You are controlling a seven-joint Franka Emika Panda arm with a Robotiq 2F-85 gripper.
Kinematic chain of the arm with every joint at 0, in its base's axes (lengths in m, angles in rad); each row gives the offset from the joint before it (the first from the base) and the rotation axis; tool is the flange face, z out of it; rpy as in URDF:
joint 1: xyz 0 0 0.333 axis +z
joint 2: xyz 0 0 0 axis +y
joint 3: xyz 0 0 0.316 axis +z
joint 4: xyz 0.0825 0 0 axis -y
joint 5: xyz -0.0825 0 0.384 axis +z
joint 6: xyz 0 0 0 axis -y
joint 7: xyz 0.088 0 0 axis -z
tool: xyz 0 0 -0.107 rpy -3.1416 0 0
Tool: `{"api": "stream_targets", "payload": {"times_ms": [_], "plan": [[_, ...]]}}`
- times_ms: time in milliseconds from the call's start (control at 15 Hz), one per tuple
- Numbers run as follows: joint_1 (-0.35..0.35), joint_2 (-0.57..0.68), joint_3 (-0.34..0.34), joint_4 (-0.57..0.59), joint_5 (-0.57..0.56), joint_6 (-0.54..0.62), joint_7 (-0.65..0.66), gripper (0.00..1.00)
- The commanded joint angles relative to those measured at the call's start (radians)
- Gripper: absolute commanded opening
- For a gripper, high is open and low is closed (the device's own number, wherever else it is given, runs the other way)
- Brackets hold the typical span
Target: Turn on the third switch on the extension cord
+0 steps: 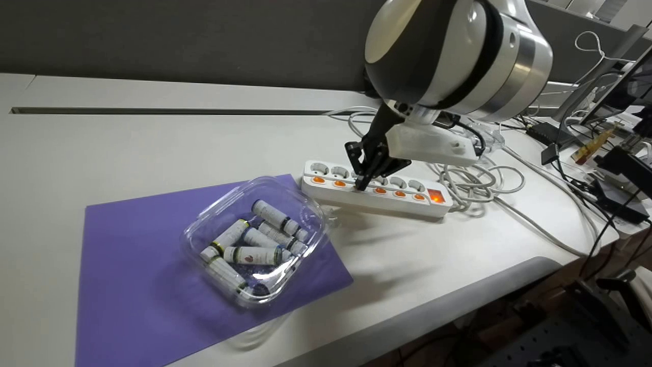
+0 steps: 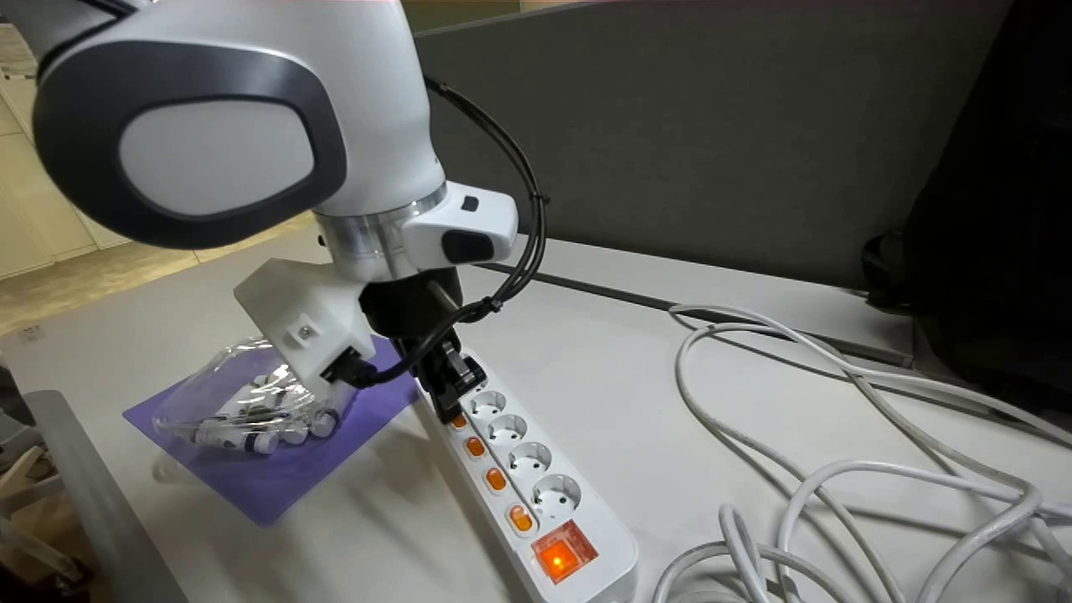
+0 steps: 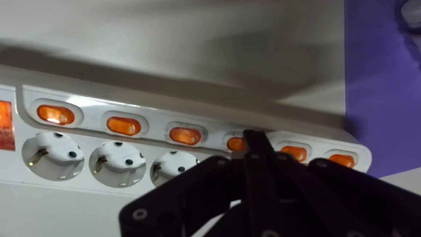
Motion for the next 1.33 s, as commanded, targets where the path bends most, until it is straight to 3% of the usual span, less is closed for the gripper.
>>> {"api": "stream_targets", "payload": {"times_ms": [0,1267], "plan": [[-0.032,0.01,0.041,0.023,0.025,0.01,0.003,0.0],[-0.039,0.026,0.034,0.031,0.014,-0.005,0.018,0.0]]}}
